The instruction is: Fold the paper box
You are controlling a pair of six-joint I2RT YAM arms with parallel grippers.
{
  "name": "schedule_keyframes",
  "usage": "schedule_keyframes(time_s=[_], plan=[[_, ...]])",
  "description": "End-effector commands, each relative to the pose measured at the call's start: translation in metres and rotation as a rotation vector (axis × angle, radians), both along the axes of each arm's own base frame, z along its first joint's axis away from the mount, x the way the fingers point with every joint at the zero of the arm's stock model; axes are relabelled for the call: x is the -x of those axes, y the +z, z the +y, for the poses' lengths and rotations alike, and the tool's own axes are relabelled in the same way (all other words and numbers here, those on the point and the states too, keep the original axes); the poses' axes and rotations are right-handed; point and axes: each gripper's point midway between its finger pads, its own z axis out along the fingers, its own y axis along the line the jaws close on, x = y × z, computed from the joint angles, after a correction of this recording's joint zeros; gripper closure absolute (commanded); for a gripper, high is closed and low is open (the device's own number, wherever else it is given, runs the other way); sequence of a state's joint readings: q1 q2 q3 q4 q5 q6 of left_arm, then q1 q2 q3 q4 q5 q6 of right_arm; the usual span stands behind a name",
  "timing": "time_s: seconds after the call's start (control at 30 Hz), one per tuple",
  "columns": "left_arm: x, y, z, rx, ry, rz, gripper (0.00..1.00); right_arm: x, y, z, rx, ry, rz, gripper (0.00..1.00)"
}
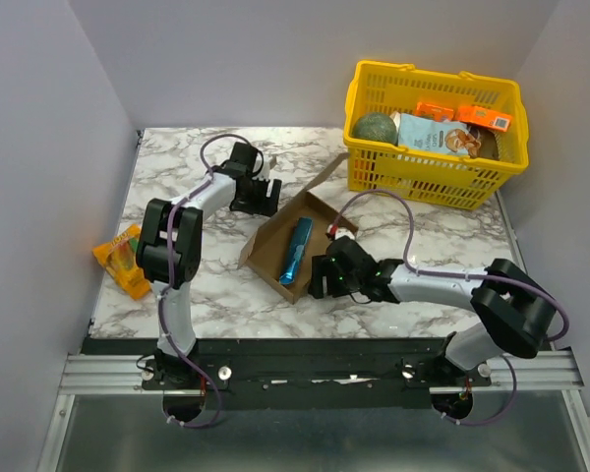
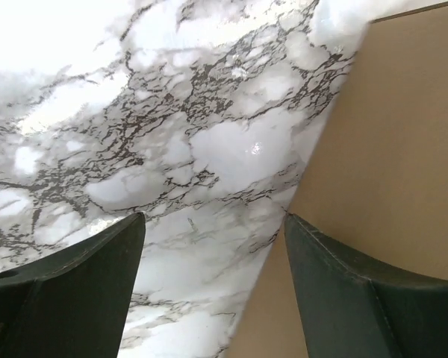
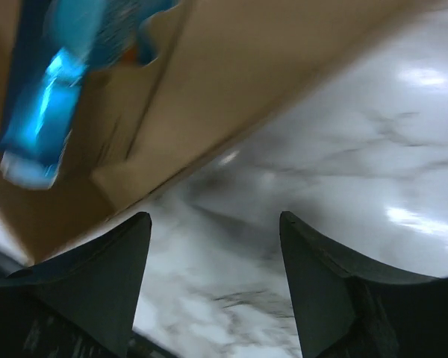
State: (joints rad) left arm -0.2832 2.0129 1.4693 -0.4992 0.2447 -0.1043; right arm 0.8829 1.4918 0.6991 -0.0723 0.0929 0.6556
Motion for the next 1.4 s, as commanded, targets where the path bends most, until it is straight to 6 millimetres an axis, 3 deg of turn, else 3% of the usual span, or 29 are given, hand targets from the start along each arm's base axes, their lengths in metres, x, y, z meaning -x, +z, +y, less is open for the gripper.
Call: schedule_keyframes(time_s=[0.0,0.1,0.17,0.2,0.23,0.27,0.3,0.33,0.4,0.43,0.47,0.5,0.63,0.67,0.73,0.77,0.87,0.97,1.03,1.13,1.3,1.37], plan=[[-0.021,0.043,0.019,0.034,0.017,-0.112,0.15,0.022,0.015,0.042,-0.093,0.138,-0.001,0.22],[-0.030,0.075,0.044,0.032,0.086,-0.204,0.12,0.020,0.026,0.031,-0.097,0.109,-0.044,0.22],[-0.035,0.107,0.073,0.018,0.162,-0.284,0.11,0.022,0.029,0.014,-0.069,0.078,-0.065,0.21],[-0.035,0.117,0.085,0.008,0.209,-0.307,0.11,0.020,0.047,0.009,-0.093,0.066,-0.110,0.20],[-0.030,0.137,0.105,0.006,0.260,-0.352,0.10,0.022,0.048,-0.002,-0.063,0.059,-0.120,0.18],[-0.028,0.150,0.111,0.010,0.283,-0.390,0.10,0.014,0.051,-0.017,-0.025,0.010,-0.164,0.15],[-0.024,0.161,0.118,0.002,0.310,-0.423,0.09,0.010,0.069,-0.026,-0.048,-0.010,-0.210,0.14],[-0.009,0.179,0.123,0.002,0.329,-0.470,0.09,0.005,0.073,-0.036,-0.027,-0.009,-0.232,0.13],[0.007,0.193,0.119,0.047,0.334,-0.512,0.07,-0.019,0.083,-0.064,-0.070,-0.085,-0.229,0.13],[0.027,0.195,0.114,0.090,0.334,-0.509,0.07,-0.031,0.096,-0.074,-0.097,-0.090,-0.275,0.13],[0.038,0.193,0.112,0.108,0.343,-0.497,0.07,-0.048,0.101,-0.092,-0.112,-0.131,-0.294,0.13],[0.049,0.189,0.111,0.123,0.350,-0.482,0.07,-0.058,0.111,-0.096,-0.112,-0.130,-0.334,0.13],[0.104,0.173,0.105,0.220,0.408,-0.474,0.01,-0.098,0.151,-0.095,-0.035,0.014,-0.558,0.05],[0.110,0.180,0.101,0.260,0.394,-0.515,0.01,-0.110,0.150,-0.094,-0.056,0.048,-0.563,0.05],[0.131,0.197,0.095,0.294,0.331,-0.610,0.01,-0.128,0.175,-0.088,-0.137,0.102,-0.642,0.05],[0.140,0.203,0.088,0.314,0.274,-0.630,0.01,-0.137,0.176,-0.091,-0.168,0.123,-0.632,0.05],[0.166,0.219,0.080,0.325,0.180,-0.697,0.02,-0.152,0.199,-0.088,-0.200,0.152,-0.684,0.04],[0.193,0.233,0.069,0.348,0.065,-0.767,0.03,-0.164,0.205,-0.088,-0.214,0.139,-0.682,0.04],[0.221,0.242,0.049,0.386,-0.132,-0.823,0.07,-0.166,0.205,-0.089,-0.222,0.137,-0.674,0.04],[0.242,0.251,0.039,0.424,-0.217,-0.861,0.07,-0.168,0.197,-0.093,-0.219,0.126,-0.653,0.04],[0.247,0.247,0.033,0.424,-0.255,-0.810,0.03,-0.164,0.184,-0.098,-0.219,0.111,-0.628,0.04],[0.239,0.244,0.032,0.416,-0.253,-0.784,0.05,-0.163,0.185,-0.099,-0.224,0.107,-0.630,0.03]])
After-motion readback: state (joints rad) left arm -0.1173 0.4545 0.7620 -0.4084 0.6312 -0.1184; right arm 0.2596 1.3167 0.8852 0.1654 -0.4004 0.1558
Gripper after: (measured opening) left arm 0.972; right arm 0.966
